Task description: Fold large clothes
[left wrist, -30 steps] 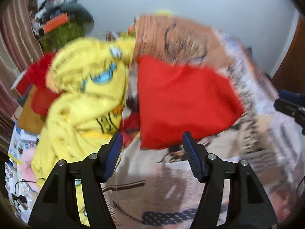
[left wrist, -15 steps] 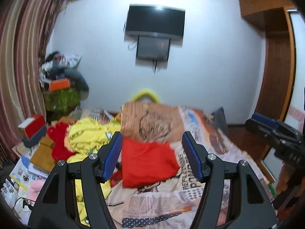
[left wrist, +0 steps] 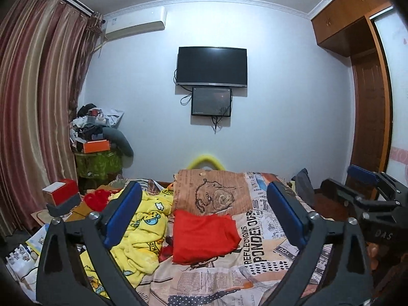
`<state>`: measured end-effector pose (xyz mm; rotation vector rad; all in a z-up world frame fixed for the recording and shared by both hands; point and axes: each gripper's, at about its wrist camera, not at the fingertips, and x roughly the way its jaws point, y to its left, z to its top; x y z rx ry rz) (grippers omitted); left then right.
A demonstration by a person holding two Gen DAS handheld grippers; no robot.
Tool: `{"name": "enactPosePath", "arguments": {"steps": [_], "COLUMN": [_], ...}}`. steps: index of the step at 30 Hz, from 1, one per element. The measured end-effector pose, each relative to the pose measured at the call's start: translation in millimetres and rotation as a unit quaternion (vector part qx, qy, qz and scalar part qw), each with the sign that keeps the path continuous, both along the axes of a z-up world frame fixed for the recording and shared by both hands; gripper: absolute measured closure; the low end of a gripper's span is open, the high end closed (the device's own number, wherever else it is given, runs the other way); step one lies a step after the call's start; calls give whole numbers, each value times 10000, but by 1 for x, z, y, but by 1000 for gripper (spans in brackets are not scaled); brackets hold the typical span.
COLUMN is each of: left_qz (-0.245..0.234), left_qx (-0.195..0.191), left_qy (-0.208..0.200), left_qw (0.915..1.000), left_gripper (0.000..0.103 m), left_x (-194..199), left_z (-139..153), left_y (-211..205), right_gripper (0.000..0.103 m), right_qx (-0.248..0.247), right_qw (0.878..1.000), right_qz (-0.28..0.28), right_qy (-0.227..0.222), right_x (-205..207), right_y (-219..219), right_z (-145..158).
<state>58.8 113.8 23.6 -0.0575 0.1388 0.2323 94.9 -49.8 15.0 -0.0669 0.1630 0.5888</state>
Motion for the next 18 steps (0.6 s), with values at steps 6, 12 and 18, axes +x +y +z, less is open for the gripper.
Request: {"name": "enactPosePath", "arguments": {"steps": [6, 12, 18], "left_qz": [47, 113, 126], "left_qx": [26, 91, 92], "left_qy": [81, 101, 123], "left_qw": [10000, 9998, 9998], "left_gripper": [1, 1, 1], "left_x": [-2, -5, -6], "left_z": [-6, -10, -13], "left_y": [-3, -6, -7], "right_gripper": [0, 0, 0], "right_qx": [12, 10, 11], "right_qw": [9998, 9998, 9998], "right_qz": [-187, -188, -178], "right_qy": [-99, -18, -3], "right_x": [-6, -8, -10], "right_y": [-4, -6, -8], "right_z": [-2, -5, -8]}}
